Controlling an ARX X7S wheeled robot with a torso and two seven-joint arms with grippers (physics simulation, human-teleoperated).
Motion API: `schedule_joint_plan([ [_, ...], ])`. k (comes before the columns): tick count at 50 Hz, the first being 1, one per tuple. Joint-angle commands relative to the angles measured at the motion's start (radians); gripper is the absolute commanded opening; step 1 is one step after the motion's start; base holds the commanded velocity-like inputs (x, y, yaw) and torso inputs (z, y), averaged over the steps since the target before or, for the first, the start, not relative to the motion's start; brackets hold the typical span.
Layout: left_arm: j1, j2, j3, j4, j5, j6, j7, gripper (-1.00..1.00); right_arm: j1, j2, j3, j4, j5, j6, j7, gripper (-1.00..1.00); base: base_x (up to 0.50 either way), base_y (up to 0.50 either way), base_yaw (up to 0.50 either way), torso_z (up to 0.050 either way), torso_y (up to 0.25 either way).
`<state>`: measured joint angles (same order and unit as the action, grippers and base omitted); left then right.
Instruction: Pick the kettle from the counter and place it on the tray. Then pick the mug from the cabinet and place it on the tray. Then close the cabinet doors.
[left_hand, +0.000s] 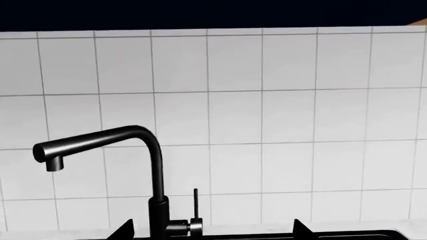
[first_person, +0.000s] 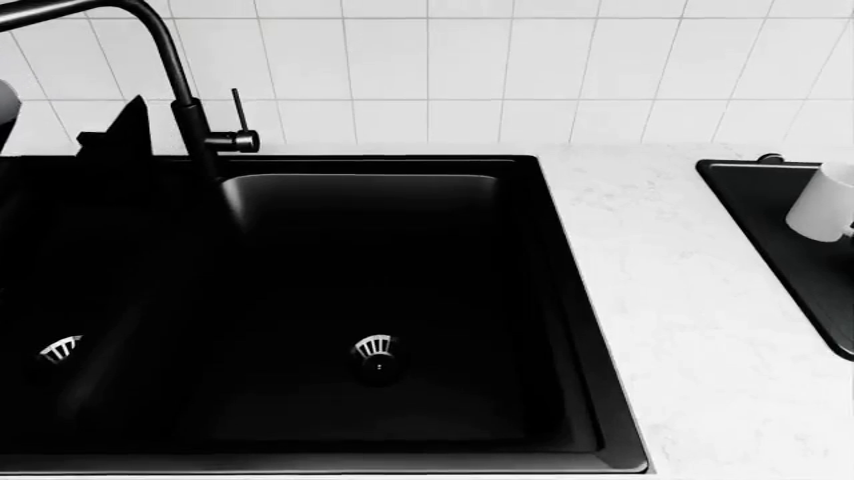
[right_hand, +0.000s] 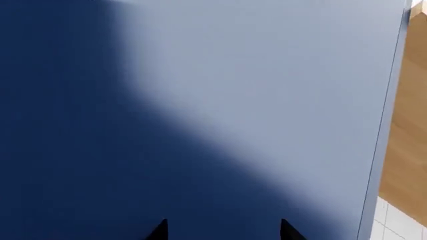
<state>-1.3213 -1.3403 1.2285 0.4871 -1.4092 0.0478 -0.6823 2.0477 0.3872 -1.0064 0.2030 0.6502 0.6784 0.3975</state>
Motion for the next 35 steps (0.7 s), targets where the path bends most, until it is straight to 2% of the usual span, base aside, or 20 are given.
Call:
schedule_joint_plan([
  [1, 0.028, -0.02, 0.005, -0.003, 0.006, 0.036, 0.01, 1.0, -0.004, -0.201, -0.125, 0.557, -0.02, -0.124, -0.167, 1.0, 0.03, 0.01, 0.02, 0.014, 0.0],
  [6, 0.042, -0.027, 0.009, -0.007, 0.008, 0.054, 0.016, 1.0, 0.009, -0.211, -0.122, 0.574, -0.026, -0.127, -0.16, 1.0, 0.03, 0.01, 0.03, 0.011, 0.0],
  [19, 0.014, -0.013, -0.009, 0.003, -0.003, 0.015, 0.007, 1.0, 0.001, -0.005, 0.059, 0.126, 0.234, 0.063, -0.089, 1.0, 0.02, 0.01, 0.02, 0.007, 0.0],
  [35, -0.007, 0.012, -0.021, 0.003, -0.006, -0.018, -0.004, 1.0, -0.025, 0.15, 0.276, -0.207, 0.544, 0.192, 0.059, 1.0, 0.0, 0.0, 0.0, 0.0, 0.0],
])
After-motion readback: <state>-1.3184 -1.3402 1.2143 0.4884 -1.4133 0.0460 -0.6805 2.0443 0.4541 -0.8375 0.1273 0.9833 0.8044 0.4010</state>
